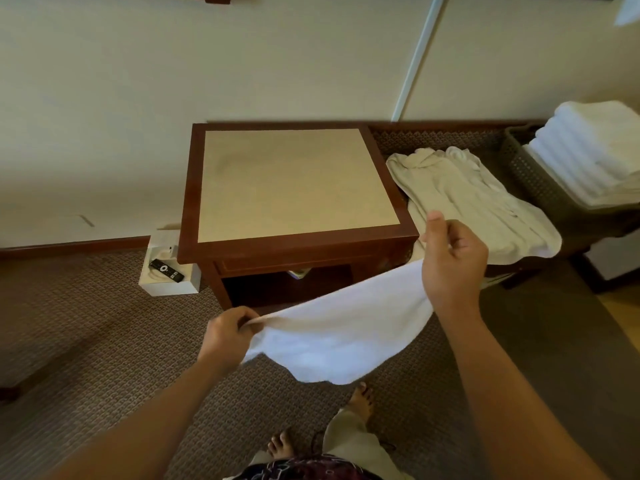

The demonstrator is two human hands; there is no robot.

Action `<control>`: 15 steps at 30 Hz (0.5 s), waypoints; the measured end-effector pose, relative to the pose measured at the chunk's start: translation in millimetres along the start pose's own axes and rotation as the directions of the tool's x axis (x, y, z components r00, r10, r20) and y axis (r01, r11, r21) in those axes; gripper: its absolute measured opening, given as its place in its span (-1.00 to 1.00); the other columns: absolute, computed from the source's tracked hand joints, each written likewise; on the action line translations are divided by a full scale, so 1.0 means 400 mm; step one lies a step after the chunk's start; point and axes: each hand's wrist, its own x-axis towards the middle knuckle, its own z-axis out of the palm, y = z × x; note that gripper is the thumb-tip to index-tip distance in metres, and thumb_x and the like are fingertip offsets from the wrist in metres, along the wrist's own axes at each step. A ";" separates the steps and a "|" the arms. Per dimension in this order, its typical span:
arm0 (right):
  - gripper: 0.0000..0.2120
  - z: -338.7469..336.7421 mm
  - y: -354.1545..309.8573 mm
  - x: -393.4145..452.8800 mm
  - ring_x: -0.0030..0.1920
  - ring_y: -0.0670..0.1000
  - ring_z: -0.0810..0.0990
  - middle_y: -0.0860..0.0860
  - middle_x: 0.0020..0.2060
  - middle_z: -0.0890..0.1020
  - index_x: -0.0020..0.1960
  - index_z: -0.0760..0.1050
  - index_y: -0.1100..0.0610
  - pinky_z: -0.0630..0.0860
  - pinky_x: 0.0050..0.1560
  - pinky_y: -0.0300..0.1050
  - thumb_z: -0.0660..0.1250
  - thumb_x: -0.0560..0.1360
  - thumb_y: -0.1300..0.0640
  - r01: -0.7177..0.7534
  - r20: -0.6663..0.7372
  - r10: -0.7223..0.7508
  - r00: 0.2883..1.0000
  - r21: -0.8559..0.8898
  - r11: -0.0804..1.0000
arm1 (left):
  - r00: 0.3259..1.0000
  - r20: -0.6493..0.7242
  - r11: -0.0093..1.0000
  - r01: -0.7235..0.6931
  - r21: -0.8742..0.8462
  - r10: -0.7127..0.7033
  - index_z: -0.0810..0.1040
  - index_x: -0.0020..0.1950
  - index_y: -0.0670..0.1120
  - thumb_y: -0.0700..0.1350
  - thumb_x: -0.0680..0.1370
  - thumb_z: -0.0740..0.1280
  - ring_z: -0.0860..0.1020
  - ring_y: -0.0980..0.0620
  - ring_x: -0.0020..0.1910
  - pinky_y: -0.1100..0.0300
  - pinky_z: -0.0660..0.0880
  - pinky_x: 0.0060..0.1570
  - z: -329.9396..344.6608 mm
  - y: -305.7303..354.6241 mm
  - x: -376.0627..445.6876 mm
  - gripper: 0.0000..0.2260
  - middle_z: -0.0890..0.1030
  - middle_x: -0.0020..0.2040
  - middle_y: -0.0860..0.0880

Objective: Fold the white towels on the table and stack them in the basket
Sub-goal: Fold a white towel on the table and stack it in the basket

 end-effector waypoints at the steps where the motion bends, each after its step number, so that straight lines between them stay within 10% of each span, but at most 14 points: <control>1: -0.47 -0.001 0.005 -0.002 -0.38 -0.07 0.32 0.17 -0.42 0.37 -0.29 0.35 0.28 0.33 -0.31 -0.21 0.26 0.66 -0.11 -0.021 0.004 0.021 1.000 0.001 1.000 | 1.000 -0.006 1.000 -0.003 0.001 0.003 0.65 -0.08 0.09 -0.16 0.58 0.42 0.57 0.13 -0.18 0.30 0.44 -0.24 -0.001 -0.006 0.004 -0.86 0.65 -0.20 0.11; 8: -0.93 -0.016 0.055 0.006 -0.28 -0.22 0.43 -0.09 -0.20 0.45 0.02 0.43 0.08 0.40 -0.11 -0.15 0.27 0.63 0.09 -0.203 0.152 0.197 0.969 0.024 0.979 | 0.987 -0.132 0.996 -0.089 0.005 0.089 0.52 0.02 0.01 -0.20 0.64 0.34 0.53 0.12 -0.16 0.19 0.39 -0.22 -0.026 -0.032 0.036 -0.89 0.61 -0.18 0.04; 15: -0.81 -0.051 0.150 0.018 0.15 -0.03 0.56 -0.09 0.08 0.60 0.23 0.58 0.05 0.49 0.24 -0.07 0.28 0.66 0.19 -0.192 0.305 0.236 0.923 -0.167 0.967 | 0.958 -0.255 0.991 -0.124 0.050 0.133 0.55 0.10 -0.06 -0.20 0.70 0.17 0.51 -0.04 -0.09 0.07 0.37 -0.14 -0.047 -0.056 0.061 -0.84 0.56 -0.09 0.01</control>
